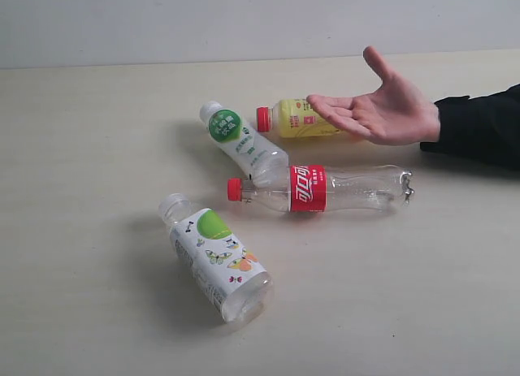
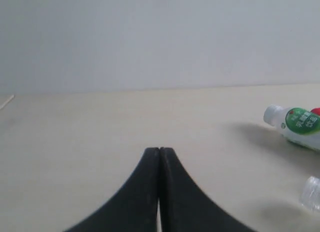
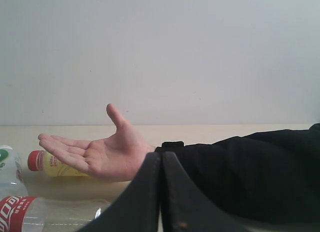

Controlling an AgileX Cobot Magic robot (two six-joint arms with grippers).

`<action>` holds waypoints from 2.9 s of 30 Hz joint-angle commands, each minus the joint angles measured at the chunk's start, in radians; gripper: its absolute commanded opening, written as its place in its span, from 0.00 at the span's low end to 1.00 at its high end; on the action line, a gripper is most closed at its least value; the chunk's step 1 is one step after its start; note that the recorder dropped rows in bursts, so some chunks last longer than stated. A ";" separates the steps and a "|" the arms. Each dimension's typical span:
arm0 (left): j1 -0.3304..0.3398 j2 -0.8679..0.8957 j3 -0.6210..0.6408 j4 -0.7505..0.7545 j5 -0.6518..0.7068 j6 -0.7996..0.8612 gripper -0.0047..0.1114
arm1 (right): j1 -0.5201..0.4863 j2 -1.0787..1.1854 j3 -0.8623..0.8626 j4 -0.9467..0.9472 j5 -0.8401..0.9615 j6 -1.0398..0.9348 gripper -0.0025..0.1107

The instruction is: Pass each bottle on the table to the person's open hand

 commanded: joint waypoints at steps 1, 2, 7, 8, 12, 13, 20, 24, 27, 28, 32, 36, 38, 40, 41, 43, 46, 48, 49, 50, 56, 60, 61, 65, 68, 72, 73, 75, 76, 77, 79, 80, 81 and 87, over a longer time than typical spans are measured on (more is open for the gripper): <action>-0.007 0.004 -0.004 0.096 -0.157 0.034 0.04 | 0.003 0.002 0.004 0.000 -0.013 0.001 0.02; -0.007 0.004 -0.004 0.096 -0.183 0.034 0.04 | 0.003 0.002 0.004 0.000 -0.013 0.001 0.02; -0.007 0.004 -0.004 0.096 -0.365 0.031 0.04 | 0.003 0.002 0.004 0.000 -0.013 0.001 0.02; -0.007 0.004 -0.004 0.096 -0.415 0.019 0.04 | 0.003 0.002 0.004 0.000 -0.013 0.001 0.02; -0.007 0.004 -0.004 0.089 -0.659 -0.117 0.04 | 0.003 0.002 0.004 0.000 -0.013 0.001 0.02; -0.007 0.004 -0.004 0.083 -0.701 -0.184 0.04 | 0.003 0.002 0.004 0.000 -0.013 0.001 0.02; -0.007 0.004 -0.004 0.072 -0.805 -0.369 0.04 | 0.003 0.002 0.004 0.000 -0.013 0.001 0.02; -0.007 0.004 -0.004 0.028 -0.836 -0.445 0.04 | 0.003 0.002 0.004 0.000 -0.013 0.001 0.02; -0.007 0.063 -0.060 0.032 -0.685 -0.489 0.04 | 0.003 0.002 0.004 0.000 -0.013 0.001 0.02; -0.007 0.099 -0.086 0.049 -0.645 -0.489 0.04 | 0.003 0.002 0.004 0.000 -0.013 0.001 0.02; -0.007 0.257 -0.197 0.194 -0.607 -0.545 0.04 | 0.003 0.002 0.004 0.000 -0.013 0.001 0.02; -0.007 0.431 -0.349 0.426 -0.611 -0.639 0.04 | 0.003 0.002 0.004 0.000 -0.013 0.001 0.02; -0.007 0.506 -0.435 0.540 -0.648 -0.646 0.04 | 0.003 0.002 0.004 0.000 -0.013 0.001 0.02; -0.007 0.591 -0.526 0.649 -0.712 -0.662 0.04 | 0.003 0.002 0.004 0.000 -0.013 0.001 0.02; -0.007 0.624 -0.566 0.713 -0.744 -0.676 0.04 | 0.003 0.002 0.004 0.000 -0.013 0.001 0.02; -0.007 0.703 -0.674 0.949 -0.803 -0.723 0.04 | 0.003 0.002 0.004 -0.002 -0.013 0.001 0.02; -0.007 0.812 -0.817 1.341 -0.852 -0.737 0.04 | 0.003 0.002 0.004 -0.002 -0.013 0.001 0.02; -0.007 0.874 -0.866 1.341 -0.792 -0.627 0.04 | 0.003 0.002 0.004 -0.002 -0.013 0.001 0.02; -0.007 0.894 -0.878 1.341 -0.737 -0.566 0.04 | 0.003 0.002 0.004 -0.002 -0.013 0.001 0.02; -0.007 0.914 -0.887 1.341 -0.668 -0.506 0.04 | 0.003 0.002 0.004 -0.002 -0.013 0.001 0.02; -0.038 1.104 -0.906 1.341 0.170 -0.022 0.04 | 0.003 0.002 0.004 -0.002 -0.013 0.001 0.02; -0.115 1.295 -0.991 0.849 0.554 0.394 0.04 | 0.003 0.002 0.004 0.000 -0.013 0.001 0.02; -0.137 1.330 -1.036 0.662 0.614 0.562 0.04 | 0.003 0.002 0.004 0.000 -0.013 0.001 0.02; -0.225 1.442 -1.182 -0.112 0.948 1.363 0.04 | 0.003 0.002 0.004 0.000 -0.013 0.001 0.02; -0.291 1.458 -1.227 -0.369 0.954 1.473 0.04 | 0.003 0.002 0.004 0.000 -0.013 0.001 0.02; -0.411 1.460 -1.237 -0.431 0.916 1.557 0.04 | 0.003 0.002 0.004 0.000 -0.013 0.001 0.02; -0.465 1.475 -1.237 -0.431 0.877 1.568 0.04 | 0.003 0.002 0.004 -0.003 -0.013 0.001 0.02; -0.524 1.500 -1.237 -0.432 0.847 1.601 0.04 | 0.003 0.002 0.004 -0.003 -0.013 0.001 0.02; -0.547 1.514 -1.237 -0.432 0.835 1.620 0.04 | 0.003 0.002 0.004 -0.003 -0.013 0.001 0.02; -0.575 1.529 -1.237 -0.432 0.821 1.649 0.04 | 0.003 0.002 0.004 -0.003 -0.013 0.001 0.02; -0.636 1.571 -1.237 -0.430 0.786 1.733 0.04 | 0.003 0.002 0.004 -0.003 -0.013 0.001 0.02; -0.652 1.586 -1.237 -0.428 0.786 1.761 0.05 | 0.003 0.002 0.004 -0.003 -0.013 0.001 0.02; -0.665 1.596 -1.237 -0.428 0.786 1.785 0.06 | 0.003 0.002 0.004 -0.003 -0.013 0.001 0.02; -0.746 1.675 -1.237 -0.403 0.750 1.811 0.49 | 0.003 0.002 0.004 0.000 -0.029 0.001 0.02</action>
